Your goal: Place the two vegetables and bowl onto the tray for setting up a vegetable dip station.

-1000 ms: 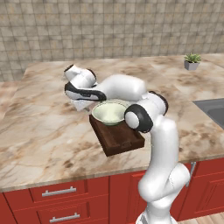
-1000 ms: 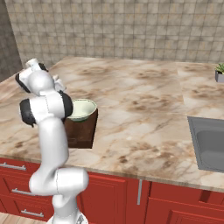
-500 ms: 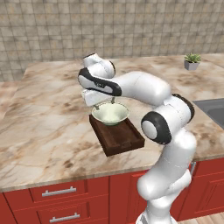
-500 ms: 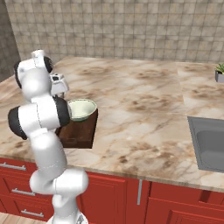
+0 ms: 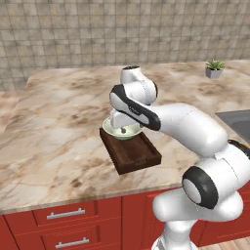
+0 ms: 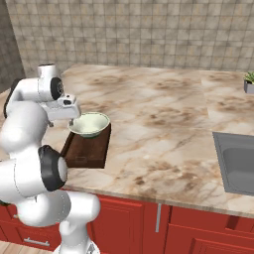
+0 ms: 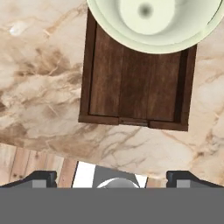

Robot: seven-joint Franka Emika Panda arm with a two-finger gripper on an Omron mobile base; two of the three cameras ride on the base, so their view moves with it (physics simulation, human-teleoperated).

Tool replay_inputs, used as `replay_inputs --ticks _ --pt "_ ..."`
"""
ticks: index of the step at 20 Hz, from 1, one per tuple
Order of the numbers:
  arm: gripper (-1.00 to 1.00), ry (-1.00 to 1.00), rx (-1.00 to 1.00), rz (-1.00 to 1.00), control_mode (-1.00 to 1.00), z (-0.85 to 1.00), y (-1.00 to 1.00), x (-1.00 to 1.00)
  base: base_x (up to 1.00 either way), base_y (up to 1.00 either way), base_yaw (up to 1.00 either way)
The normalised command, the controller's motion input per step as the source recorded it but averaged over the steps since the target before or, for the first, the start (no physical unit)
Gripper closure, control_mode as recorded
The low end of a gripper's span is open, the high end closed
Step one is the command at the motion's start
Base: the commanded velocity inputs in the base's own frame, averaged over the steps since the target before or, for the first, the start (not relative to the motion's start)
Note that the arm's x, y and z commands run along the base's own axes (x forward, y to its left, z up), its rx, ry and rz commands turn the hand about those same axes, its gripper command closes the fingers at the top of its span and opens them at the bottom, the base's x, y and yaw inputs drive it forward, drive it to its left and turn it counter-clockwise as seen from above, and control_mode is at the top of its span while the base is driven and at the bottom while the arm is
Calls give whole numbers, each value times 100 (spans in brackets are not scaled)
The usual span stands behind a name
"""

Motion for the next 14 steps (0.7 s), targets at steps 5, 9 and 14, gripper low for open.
replay_inputs --ticks 5,9,14 --pt "-100 -10 13 12 -100 3 -27 -46 0 0 0" --pt "-100 -2 0 0 -100 -1 0 -1 0 0 0" --pt "-100 -1 0 0 -100 0 1 0 0 0 0"
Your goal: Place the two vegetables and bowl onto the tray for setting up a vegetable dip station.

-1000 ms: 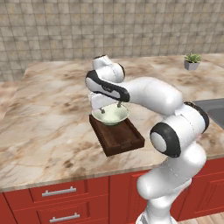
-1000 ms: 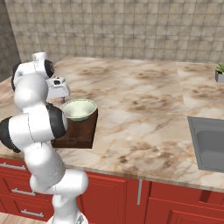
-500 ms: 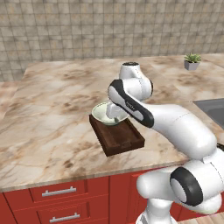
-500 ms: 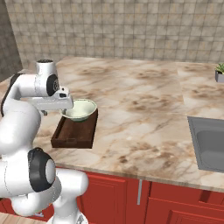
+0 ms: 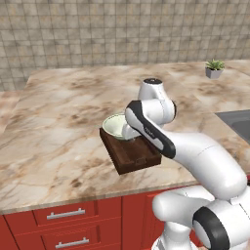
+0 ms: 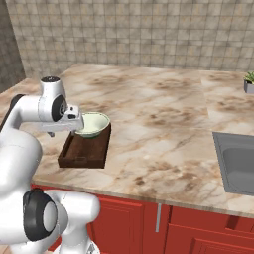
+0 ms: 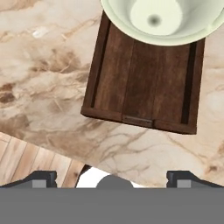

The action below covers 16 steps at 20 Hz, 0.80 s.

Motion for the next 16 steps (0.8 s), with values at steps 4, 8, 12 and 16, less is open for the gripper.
replay_inputs --ticks 4,8,12,16 --pt "-100 0 0 0 100 0 0 0 -2 -5 -6" --pt "-100 0 0 0 100 0 0 0 -1 0 -46" --pt "-100 0 0 0 100 0 0 0 0 0 -49" --pt "-100 0 0 0 100 0 0 0 0 0 -50"
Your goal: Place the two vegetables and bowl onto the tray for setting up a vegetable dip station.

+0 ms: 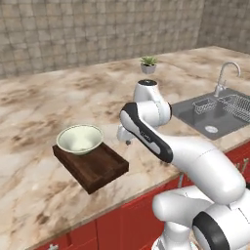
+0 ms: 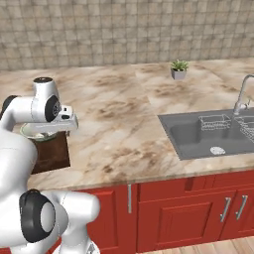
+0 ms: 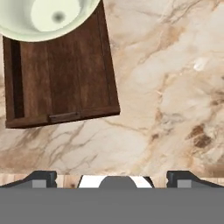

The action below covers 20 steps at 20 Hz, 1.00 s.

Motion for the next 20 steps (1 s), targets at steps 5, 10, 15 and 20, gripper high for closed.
replay_inputs --ticks 5,10,15,20 --pt "-100 0 0 0 100 0 0 0 0 0 -50" --pt "-100 0 0 0 100 0 0 0 0 0 -50" --pt "-100 0 0 0 100 0 0 0 4 -11 -44" --pt "-100 0 0 0 100 0 0 0 24 -13 -8"
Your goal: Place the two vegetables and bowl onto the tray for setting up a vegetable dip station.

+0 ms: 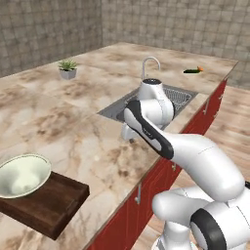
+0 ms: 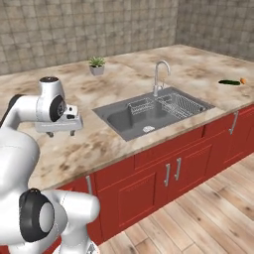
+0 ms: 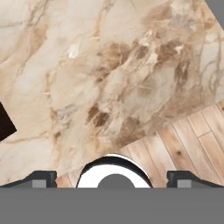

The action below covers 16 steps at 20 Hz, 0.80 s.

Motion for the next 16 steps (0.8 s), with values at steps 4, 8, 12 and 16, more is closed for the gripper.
replay_inputs --ticks 4,8,12,16 --pt "-100 0 0 0 100 0 0 0 43 -32 13" --pt "-100 0 0 0 100 0 0 0 40 -65 17" --pt "-100 0 0 0 100 0 0 0 27 -72 20" --pt "-100 0 0 0 100 0 0 0 5 -79 20"
